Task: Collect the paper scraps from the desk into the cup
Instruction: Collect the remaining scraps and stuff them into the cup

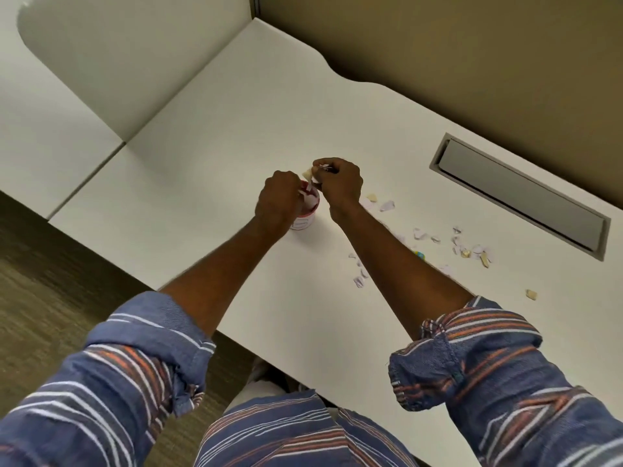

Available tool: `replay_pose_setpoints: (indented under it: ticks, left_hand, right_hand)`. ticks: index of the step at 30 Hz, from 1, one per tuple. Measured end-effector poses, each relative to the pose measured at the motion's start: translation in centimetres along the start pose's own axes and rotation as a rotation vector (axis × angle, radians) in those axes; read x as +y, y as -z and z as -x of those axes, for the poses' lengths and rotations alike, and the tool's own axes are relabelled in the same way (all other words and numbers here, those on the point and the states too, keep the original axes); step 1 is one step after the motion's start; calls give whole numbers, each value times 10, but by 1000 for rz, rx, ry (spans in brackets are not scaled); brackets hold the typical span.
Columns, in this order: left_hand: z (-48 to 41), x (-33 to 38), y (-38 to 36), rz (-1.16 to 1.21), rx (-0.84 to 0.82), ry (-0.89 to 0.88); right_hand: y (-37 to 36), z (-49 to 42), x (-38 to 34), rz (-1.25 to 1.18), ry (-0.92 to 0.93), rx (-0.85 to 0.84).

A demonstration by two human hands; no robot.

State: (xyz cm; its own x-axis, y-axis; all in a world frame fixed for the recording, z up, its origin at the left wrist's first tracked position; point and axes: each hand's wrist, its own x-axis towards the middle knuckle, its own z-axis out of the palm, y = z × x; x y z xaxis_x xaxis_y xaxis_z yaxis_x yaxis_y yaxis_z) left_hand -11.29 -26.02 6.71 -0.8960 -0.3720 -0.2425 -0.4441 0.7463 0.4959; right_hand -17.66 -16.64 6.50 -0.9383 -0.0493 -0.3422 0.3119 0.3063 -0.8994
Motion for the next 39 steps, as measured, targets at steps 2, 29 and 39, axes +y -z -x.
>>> replay_pose_setpoints:
  ticks: [2, 29, 39]
  left_hand:
    - [0, 3, 0, 23, -4, 5]
    - [-8, -24, 5, 378, 72, -147]
    - [-5, -42, -17, 121, 94, -347]
  right_hand:
    - [-6, 2, 3, 26, 1, 16]
    - [-7, 5, 9, 552, 279, -169]
    - [73, -4, 40, 343, 230, 143]
